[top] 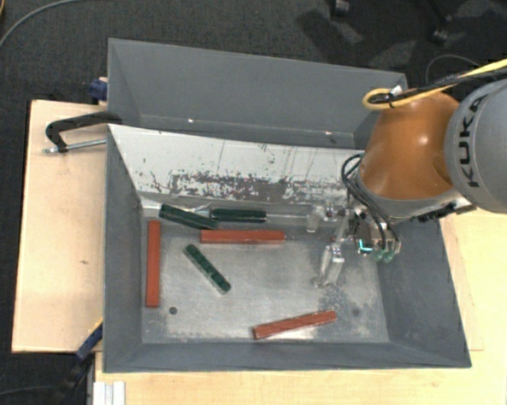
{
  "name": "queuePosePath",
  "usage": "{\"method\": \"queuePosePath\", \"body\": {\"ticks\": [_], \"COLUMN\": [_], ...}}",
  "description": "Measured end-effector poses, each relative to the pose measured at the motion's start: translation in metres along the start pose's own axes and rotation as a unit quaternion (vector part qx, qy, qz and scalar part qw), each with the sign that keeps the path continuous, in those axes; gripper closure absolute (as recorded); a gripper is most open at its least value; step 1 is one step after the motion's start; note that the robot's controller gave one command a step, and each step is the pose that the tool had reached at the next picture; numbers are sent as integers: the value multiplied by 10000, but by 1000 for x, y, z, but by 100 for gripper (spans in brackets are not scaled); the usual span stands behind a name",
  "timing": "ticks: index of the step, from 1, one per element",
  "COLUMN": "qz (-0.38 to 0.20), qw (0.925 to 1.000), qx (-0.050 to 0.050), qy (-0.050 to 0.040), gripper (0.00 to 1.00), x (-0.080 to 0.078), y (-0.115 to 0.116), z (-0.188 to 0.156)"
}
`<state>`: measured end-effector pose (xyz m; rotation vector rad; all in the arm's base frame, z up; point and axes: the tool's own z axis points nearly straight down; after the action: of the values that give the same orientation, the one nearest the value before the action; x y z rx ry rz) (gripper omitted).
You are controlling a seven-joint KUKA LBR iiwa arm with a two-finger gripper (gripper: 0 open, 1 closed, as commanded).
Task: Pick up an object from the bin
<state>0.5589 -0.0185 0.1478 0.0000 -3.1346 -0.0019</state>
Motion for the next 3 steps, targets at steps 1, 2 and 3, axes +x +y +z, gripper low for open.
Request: {"method": "queuePosePath", "body": {"ticks": [1,2,3], "qz": [270,216,207], "qw": [9996,9998,9998], "qx": [-6,2,2], "qy": [13,-13,-37], "gripper": [0,0,100], "x": [67,60,59], "y": [20,-5,-4], "z": [47,79,77]}}
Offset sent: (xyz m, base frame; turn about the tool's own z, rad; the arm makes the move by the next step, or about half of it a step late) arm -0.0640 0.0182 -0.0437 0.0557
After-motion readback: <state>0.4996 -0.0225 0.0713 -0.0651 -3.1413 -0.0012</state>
